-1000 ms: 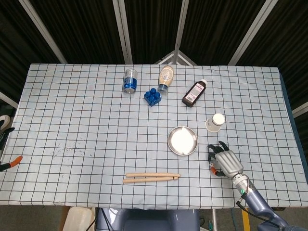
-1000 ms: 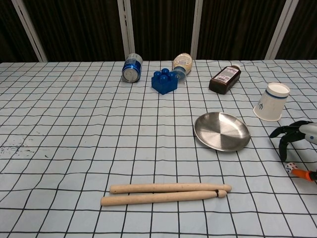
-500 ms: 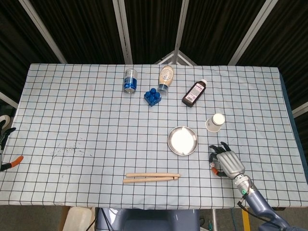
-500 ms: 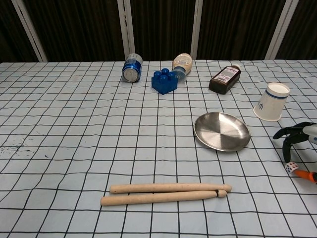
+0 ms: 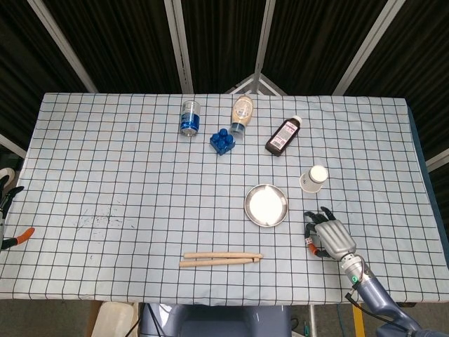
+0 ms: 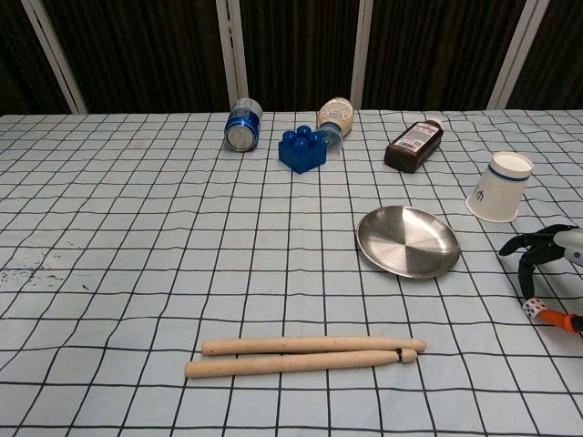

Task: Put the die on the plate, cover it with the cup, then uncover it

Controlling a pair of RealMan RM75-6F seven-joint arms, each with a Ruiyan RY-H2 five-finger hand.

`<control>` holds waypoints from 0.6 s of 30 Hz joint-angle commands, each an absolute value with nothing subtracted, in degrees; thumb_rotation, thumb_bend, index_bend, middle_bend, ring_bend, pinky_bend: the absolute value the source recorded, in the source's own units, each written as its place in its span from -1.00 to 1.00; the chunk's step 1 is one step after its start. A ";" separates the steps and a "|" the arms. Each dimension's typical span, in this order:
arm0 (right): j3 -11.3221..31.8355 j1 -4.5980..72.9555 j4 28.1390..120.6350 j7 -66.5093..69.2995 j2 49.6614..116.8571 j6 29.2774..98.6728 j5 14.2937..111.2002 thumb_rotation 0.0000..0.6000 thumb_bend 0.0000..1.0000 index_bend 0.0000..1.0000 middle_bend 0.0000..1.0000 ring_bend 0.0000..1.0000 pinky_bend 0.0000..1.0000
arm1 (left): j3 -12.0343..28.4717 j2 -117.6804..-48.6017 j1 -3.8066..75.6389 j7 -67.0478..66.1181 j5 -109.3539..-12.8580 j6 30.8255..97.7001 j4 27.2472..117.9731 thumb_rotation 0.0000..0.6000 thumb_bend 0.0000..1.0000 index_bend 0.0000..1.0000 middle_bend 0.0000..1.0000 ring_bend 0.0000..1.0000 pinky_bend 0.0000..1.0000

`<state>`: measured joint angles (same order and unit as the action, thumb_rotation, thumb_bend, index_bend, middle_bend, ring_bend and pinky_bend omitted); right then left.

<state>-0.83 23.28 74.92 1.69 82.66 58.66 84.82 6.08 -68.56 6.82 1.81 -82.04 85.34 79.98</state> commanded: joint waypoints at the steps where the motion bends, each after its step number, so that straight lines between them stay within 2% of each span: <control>1: -0.87 23.29 74.85 1.85 82.72 58.71 84.85 1.00 -0.16 0.08 -0.67 -0.55 -0.88 | 6.07 -68.56 6.82 1.83 -82.06 85.36 79.99 1.00 -0.57 -0.65 -1.00 -1.00 -0.87; 10: -0.27 23.43 76.74 1.62 81.37 60.77 85.82 1.00 -0.09 0.11 -0.65 -0.54 -0.87 | 6.12 -68.49 6.79 2.06 -81.98 85.39 80.07 1.00 -0.57 -0.65 -1.00 -1.00 -0.87; 18: 0.81 24.05 83.37 -1.91 77.48 62.49 86.57 1.00 -0.09 0.12 -0.65 -0.54 -0.86 | 6.23 -68.25 6.69 2.76 -81.93 85.58 80.13 1.00 -0.57 -0.65 -1.00 -1.00 -0.87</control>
